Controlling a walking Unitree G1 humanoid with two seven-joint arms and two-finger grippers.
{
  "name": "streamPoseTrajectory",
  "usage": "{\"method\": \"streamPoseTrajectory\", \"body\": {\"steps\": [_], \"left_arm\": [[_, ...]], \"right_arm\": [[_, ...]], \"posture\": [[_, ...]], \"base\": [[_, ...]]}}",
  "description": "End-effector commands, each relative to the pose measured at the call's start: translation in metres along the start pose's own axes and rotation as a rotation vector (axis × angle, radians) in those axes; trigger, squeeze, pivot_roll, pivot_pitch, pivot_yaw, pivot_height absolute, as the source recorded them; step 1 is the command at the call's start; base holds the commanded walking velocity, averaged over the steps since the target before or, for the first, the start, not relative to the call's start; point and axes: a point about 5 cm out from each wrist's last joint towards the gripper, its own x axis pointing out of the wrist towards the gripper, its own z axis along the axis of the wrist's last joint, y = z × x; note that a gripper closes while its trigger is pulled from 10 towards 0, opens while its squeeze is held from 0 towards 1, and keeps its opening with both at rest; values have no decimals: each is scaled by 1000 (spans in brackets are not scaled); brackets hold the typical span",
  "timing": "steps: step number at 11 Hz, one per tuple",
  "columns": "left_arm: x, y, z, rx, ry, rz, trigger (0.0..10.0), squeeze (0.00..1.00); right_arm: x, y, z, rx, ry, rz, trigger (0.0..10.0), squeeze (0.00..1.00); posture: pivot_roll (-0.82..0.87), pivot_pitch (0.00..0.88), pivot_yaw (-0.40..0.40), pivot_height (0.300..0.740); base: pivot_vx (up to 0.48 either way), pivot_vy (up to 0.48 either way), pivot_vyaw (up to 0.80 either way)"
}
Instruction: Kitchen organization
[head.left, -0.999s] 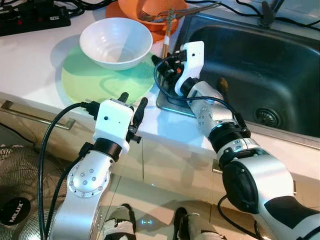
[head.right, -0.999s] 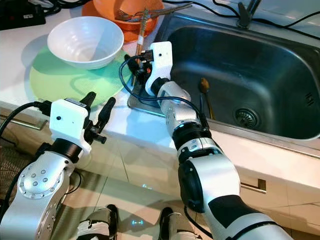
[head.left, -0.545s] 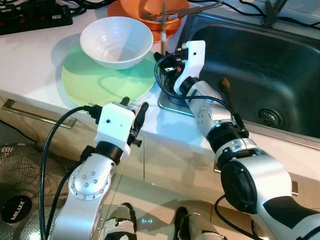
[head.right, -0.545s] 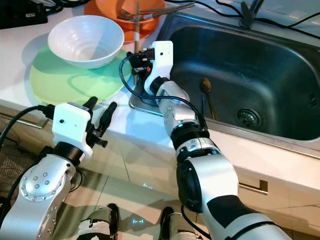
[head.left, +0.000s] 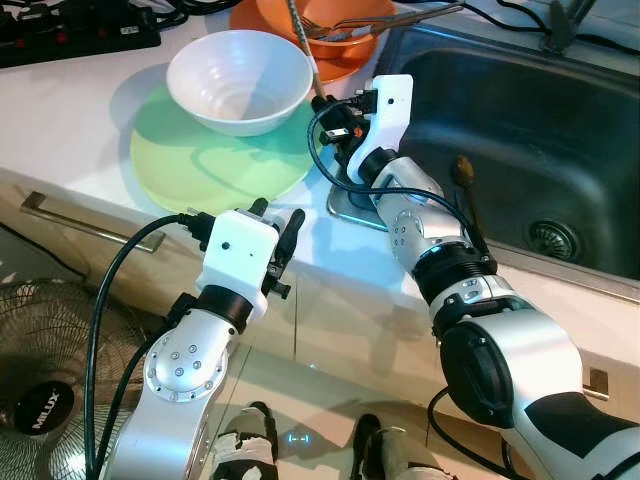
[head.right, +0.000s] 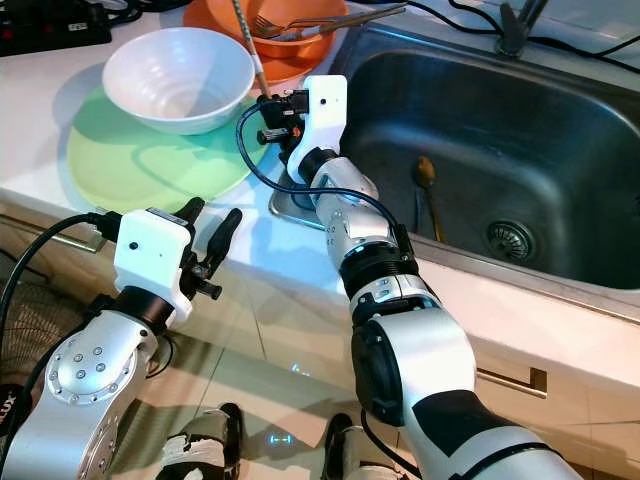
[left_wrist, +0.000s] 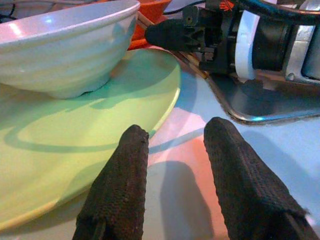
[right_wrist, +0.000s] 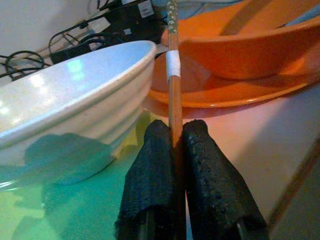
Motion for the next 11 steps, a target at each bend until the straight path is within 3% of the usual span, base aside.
{"method": "streamPoseTrajectory", "body": {"steps": [1, 5, 6, 8, 11], "left_arm": [[0, -3, 0, 3, 0, -21, 10000, 0], [8, -4, 0, 18, -14, -56, 10000, 0], [13, -4, 2, 16, -31, -73, 10000, 0], [20, -7, 4, 5, -55, -102, 10000, 0], [30, -14, 7, -21, -86, -137, 10000, 0]], "right_arm": [[-17, -18, -30, 33, 114, -92, 10000, 0], [-30, -55, -9, -85, 29, -326, 10000, 0], [-31, -63, 11, -108, -62, -347, 10000, 0], [-32, -67, 28, -124, -138, -357, 10000, 0], [-41, -79, 42, -161, -182, -397, 10000, 0]], "posture": [[354, 257, -43, 740], [314, 227, -7, 740], [289, 218, 1, 740], [256, 204, 10, 740], [213, 193, 13, 740]], "base": [[0, 0, 0], [0, 0, 0], [0, 0, 0], [0, 0, 0], [0, 0, 0]]}}
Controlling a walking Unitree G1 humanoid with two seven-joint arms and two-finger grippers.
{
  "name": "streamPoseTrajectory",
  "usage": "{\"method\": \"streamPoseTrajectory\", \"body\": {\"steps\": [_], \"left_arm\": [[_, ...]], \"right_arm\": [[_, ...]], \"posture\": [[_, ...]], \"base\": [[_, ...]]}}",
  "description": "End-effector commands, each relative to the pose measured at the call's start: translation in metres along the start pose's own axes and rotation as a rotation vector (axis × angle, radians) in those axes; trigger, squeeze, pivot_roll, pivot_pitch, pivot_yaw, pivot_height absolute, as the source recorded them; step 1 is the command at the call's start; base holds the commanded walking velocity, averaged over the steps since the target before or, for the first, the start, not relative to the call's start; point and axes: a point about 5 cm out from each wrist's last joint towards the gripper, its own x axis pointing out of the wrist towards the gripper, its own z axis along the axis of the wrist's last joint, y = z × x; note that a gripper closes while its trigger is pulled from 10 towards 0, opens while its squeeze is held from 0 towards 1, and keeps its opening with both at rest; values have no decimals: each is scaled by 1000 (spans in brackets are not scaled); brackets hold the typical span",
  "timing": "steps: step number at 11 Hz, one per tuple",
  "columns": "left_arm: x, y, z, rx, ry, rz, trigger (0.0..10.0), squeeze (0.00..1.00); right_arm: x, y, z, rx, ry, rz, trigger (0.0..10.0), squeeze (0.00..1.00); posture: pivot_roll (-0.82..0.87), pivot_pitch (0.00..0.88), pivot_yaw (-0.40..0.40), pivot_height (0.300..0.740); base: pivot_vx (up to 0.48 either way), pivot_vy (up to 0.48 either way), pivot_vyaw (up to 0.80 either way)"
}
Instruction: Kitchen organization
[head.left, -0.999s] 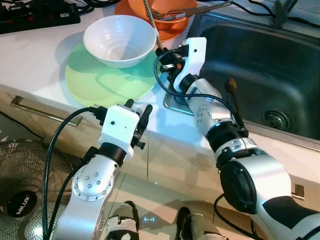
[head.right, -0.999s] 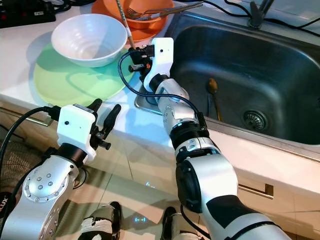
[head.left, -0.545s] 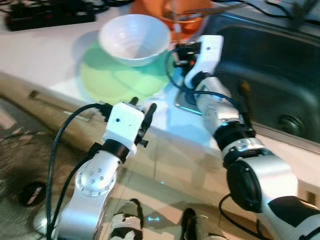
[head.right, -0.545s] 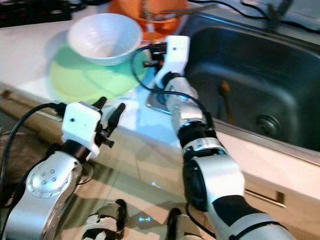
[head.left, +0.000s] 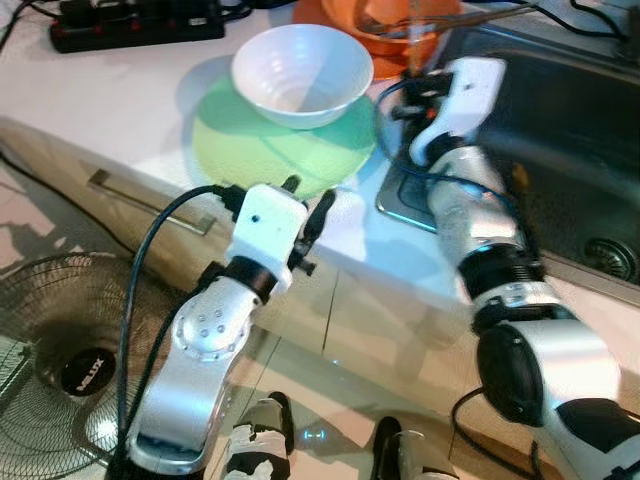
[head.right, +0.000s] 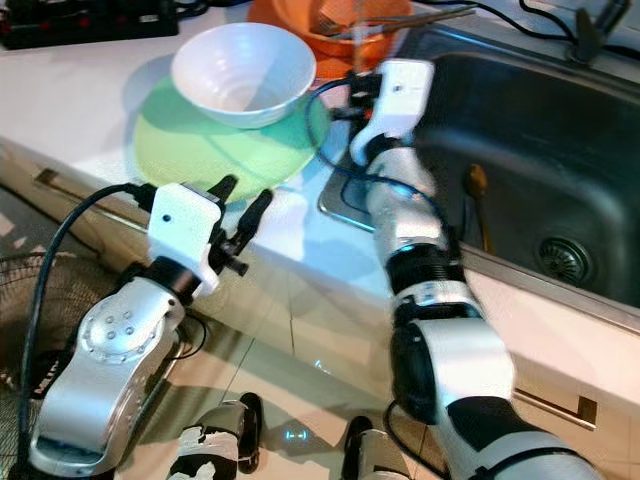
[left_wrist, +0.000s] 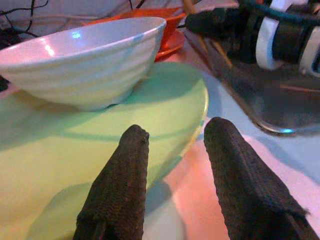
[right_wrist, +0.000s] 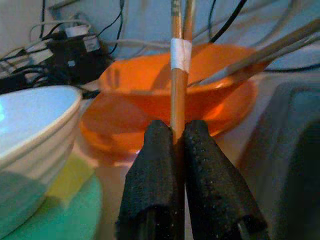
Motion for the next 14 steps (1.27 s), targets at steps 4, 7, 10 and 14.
{"method": "streamPoseTrajectory", "body": {"steps": [4, 7, 10, 14], "left_arm": [[3, -4, -2, -20, -15, -25, 10000, 0], [6, -3, -2, -20, -25, -33, 10000, 0], [12, -5, -1, -22, -38, -54, 10000, 0], [17, -5, -4, -19, -35, -68, 10000, 0]], "right_arm": [[4, -20, 28, -8, -81, -63, 10000, 0], [1, -39, 40, -38, -112, -128, 10000, 0], [-14, -77, 45, -91, -120, -262, 10000, 0], [-30, -98, 15, -131, 16, -369, 10000, 0]], "posture": [[215, 187, 7, 740], [201, 177, 15, 740], [179, 170, 27, 740], [175, 159, 24, 740]], "base": [[0, 0, 0], [0, 0, 0], [0, 0, 0], [0, 0, 0]]}}
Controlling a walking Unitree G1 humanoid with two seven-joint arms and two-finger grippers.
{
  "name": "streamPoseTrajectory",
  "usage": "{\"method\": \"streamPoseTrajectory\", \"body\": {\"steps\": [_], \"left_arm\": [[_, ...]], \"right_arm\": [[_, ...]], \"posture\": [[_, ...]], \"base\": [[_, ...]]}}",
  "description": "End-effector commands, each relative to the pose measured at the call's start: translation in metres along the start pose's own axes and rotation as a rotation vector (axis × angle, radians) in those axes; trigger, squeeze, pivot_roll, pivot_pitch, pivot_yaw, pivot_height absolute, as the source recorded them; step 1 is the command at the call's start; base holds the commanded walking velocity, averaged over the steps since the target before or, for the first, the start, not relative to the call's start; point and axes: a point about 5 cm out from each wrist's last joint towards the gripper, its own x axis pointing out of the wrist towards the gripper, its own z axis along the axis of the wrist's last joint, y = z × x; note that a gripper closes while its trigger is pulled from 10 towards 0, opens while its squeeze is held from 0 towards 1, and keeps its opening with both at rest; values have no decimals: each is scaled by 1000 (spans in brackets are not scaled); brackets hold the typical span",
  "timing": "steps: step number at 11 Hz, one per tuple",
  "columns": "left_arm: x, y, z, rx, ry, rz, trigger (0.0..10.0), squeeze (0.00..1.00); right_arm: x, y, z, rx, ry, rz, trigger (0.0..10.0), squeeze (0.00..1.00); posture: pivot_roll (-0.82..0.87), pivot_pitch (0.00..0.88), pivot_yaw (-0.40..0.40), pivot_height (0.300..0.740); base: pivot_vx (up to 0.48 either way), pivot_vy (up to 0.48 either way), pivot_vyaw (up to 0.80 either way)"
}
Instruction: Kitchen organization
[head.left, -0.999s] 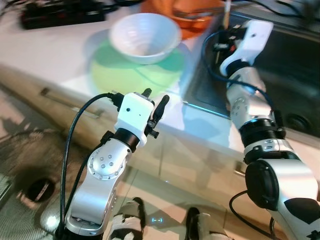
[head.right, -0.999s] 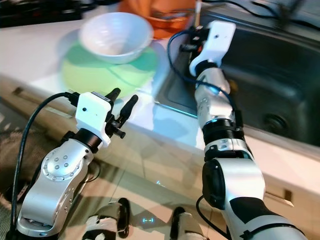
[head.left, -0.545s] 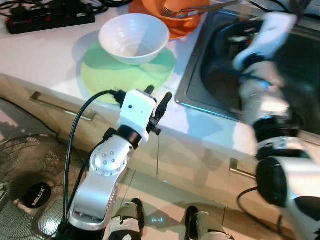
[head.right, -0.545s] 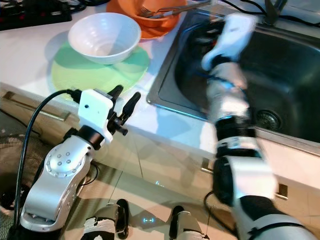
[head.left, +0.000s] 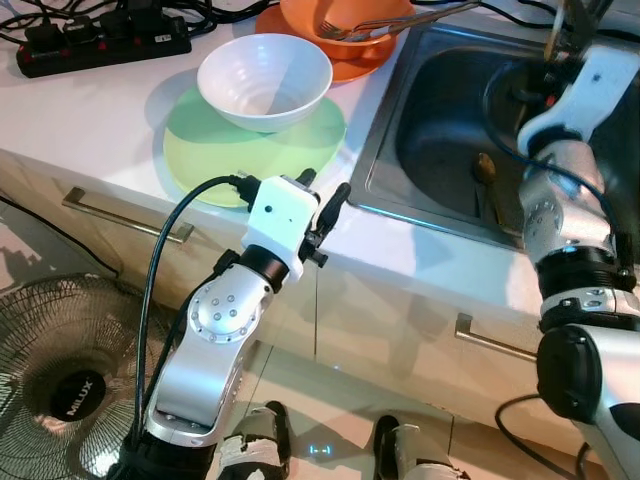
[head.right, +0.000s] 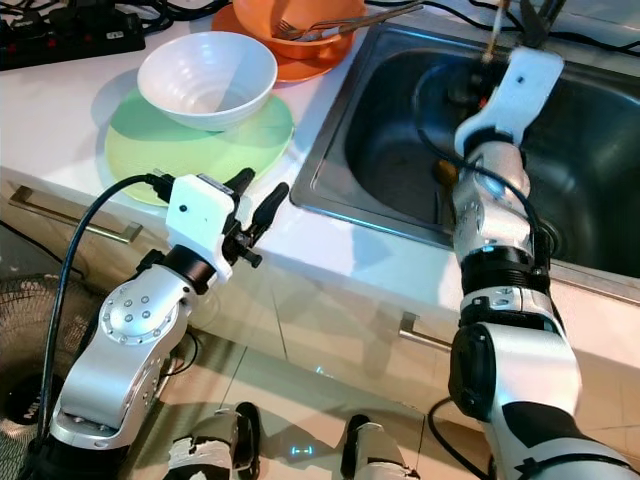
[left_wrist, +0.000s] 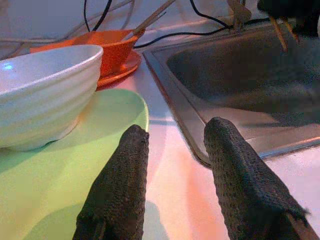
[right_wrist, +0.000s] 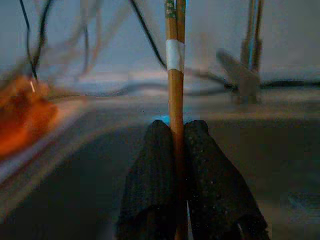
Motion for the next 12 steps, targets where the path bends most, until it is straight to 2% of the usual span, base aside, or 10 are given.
{"method": "streamPoseTrajectory", "body": {"steps": [1, 2, 4, 7, 8, 9, 10, 11, 12], "left_arm": [[1, -4, -3, -8, 4, -23, 10000, 0], [3, -4, -4, -8, 5, -26, 10000, 0], [7, -4, -5, -14, 0, -37, 10000, 0], [16, -1, -2, -13, -24, -45, 10000, 0], [16, 0, -2, -15, -28, -47, 10000, 0], [17, -1, -3, -15, -28, -51, 10000, 0], [17, -3, -4, -19, -27, -57, 10000, 0], [17, -4, -4, -21, -28, -59, 10000, 0], [17, -4, -4, -22, -28, -62, 10000, 0]], "right_arm": [[-6, -8, -17, -43, 80, -22, 10000, 0], [-9, -9, -33, -84, 173, -33, 10000, 0], [-14, -4, -47, -98, 240, -3, 10000, 0], [-14, -1, -51, -95, 261, 3, 10000, 0], [-13, -1, -50, -88, 257, 5, 10000, 176], [-13, -1, -49, -87, 256, 7, 10000, 894], [-13, 0, -50, -85, 256, 12, 10000, 1000], [-13, 1, -50, -93, 249, 16, 10000, 0], [-13, 2, -49, -86, 239, 18, 10000, 0]], "posture": [[175, 154, 20, 740], [176, 149, 17, 740], [177, 147, 14, 740], [175, 142, 14, 740], [171, 144, 16, 740], [168, 145, 16, 740], [168, 146, 18, 740], [166, 145, 20, 740], [164, 146, 21, 740]], "base": [[0, 0, 0], [0, 0, 0], [0, 0, 0], [0, 0, 0], [0, 0, 0], [0, 0, 0], [0, 0, 0], [0, 0, 0], [0, 0, 0]]}}
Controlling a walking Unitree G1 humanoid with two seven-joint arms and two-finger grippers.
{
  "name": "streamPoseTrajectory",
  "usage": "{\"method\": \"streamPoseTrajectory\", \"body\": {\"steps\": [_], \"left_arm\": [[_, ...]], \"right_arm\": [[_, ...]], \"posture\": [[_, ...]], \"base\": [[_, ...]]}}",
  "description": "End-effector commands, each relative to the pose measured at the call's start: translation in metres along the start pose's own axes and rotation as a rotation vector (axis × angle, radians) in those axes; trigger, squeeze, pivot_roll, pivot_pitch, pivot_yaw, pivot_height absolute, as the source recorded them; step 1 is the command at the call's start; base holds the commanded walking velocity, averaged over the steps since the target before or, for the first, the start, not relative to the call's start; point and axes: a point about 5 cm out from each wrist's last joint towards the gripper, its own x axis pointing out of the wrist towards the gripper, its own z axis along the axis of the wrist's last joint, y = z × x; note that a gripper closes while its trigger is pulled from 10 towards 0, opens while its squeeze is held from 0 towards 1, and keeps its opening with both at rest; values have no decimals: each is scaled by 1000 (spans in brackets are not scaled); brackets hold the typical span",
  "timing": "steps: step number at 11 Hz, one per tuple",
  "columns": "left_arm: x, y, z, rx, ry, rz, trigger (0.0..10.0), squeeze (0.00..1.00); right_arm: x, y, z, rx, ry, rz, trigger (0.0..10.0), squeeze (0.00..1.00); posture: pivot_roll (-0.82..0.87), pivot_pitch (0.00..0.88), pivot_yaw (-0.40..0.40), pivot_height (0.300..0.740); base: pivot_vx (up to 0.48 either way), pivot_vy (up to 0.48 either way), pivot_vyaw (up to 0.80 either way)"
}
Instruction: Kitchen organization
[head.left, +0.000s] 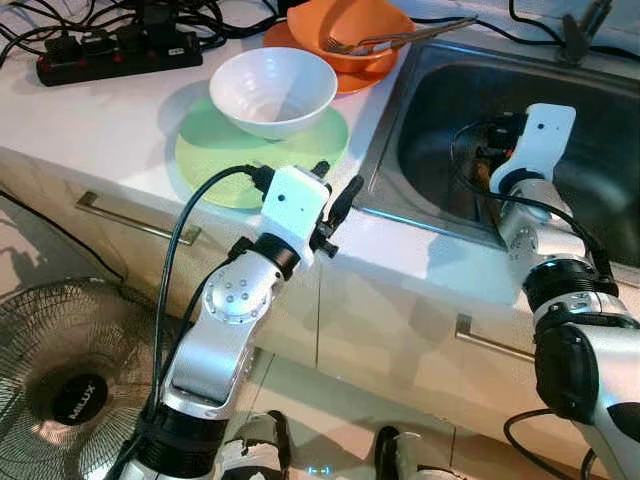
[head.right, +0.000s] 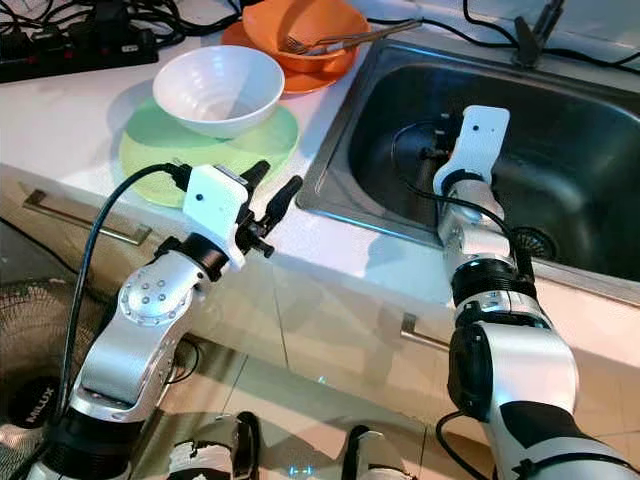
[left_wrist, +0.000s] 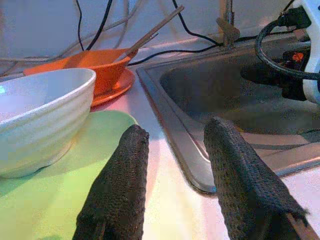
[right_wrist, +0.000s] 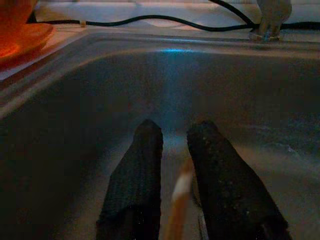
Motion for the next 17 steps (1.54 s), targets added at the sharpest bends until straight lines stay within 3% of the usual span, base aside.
{"method": "streamPoseTrajectory", "body": {"steps": [1, 5, 6, 7, 10, 12, 17], "left_arm": [[0, -3, -1, -3, -5, -18, 10000, 0], [10, 5, 1, 17, -38, 24, 10000, 0], [20, 15, 5, 39, -71, 81, 10000, 0], [24, 20, 9, 50, -90, 102, 10000, 0], [29, 37, 9, 71, -120, 173, 10000, 0], [24, 42, 3, 79, -114, 188, 10000, 0], [18, 50, -12, 82, -67, 211, 10000, 0]], "right_arm": [[-1, 1, -3, -1, 0, 2, 10000, 0], [2, 20, 47, 35, -231, 84, 10000, 0], [-4, 28, 63, 34, -333, 135, 10000, 0], [-8, 30, 66, 33, -352, 142, 10000, 0], [-37, 34, 46, 30, -365, 163, 10000, 0], [-56, 31, 28, 54, -312, 162, 10000, 0], [-61, 46, 9, 126, -223, 151, 10000, 0]], "posture": [[159, 145, 21, 740], [125, 118, 23, 740], [113, 115, 18, 740], [99, 109, 18, 740], [50, 74, 24, 740], [42, 53, 25, 740], [46, 18, 37, 740]], "base": [[0, 0, 0], [0, 0, 0], [0, 0, 0], [0, 0, 0], [0, 0, 0], [0, 0, 0], [0, 0, 0]]}}
